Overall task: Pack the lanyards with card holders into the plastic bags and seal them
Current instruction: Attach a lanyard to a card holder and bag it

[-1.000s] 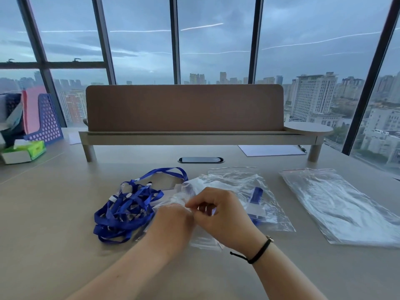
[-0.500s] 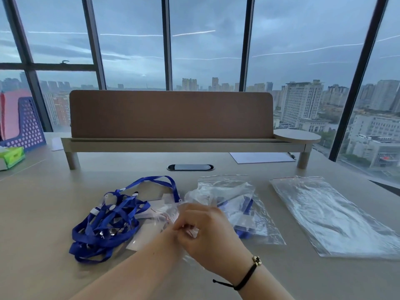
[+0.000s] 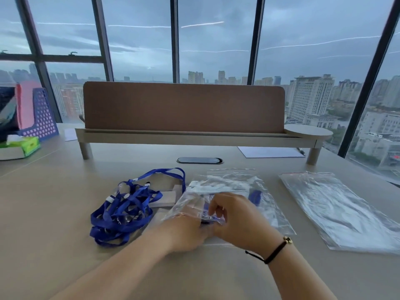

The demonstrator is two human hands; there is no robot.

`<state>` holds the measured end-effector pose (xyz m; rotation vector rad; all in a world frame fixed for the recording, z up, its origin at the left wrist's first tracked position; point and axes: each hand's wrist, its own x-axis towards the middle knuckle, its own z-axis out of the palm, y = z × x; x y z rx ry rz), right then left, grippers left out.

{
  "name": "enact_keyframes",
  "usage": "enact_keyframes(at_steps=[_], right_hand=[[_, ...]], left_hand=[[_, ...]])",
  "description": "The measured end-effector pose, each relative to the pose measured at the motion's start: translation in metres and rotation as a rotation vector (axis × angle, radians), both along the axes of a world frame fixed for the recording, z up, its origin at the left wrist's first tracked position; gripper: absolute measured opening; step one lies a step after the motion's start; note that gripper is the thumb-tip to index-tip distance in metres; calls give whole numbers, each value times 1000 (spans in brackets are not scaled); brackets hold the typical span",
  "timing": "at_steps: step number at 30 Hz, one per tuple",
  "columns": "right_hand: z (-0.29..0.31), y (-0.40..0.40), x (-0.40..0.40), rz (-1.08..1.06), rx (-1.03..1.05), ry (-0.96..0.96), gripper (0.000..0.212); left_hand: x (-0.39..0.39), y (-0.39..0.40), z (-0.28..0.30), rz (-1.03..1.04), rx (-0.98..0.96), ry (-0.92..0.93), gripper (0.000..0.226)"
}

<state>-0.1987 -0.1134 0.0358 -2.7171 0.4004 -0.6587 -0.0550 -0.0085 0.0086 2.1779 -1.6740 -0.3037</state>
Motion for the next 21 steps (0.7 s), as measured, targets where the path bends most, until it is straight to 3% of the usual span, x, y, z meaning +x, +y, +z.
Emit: enact_keyframes(at_steps=[4,6,11,14,18,21], right_hand=[[-4,-9,-13,-61,40,49,13],[-8,-10,-21,-104,44,60,11],[-18,1,-34,-191,-17,113,8],[-21,7,-45,-250,-27,112,5],[-26,14,-64,-363,-56,97,4],[-27,14,-74,-436,52,36,10]], left_hand=[[-7,44,-4,-100,66,-87,52],[-10,67,-4,-121,8,-137,55],[8,95,-1,-42,-263,-377,33],[18,95,-5,23,-282,-474,33],[22,87,-12,-9,-356,-596,2],[25,83,-11,-19,-372,-591,15]])
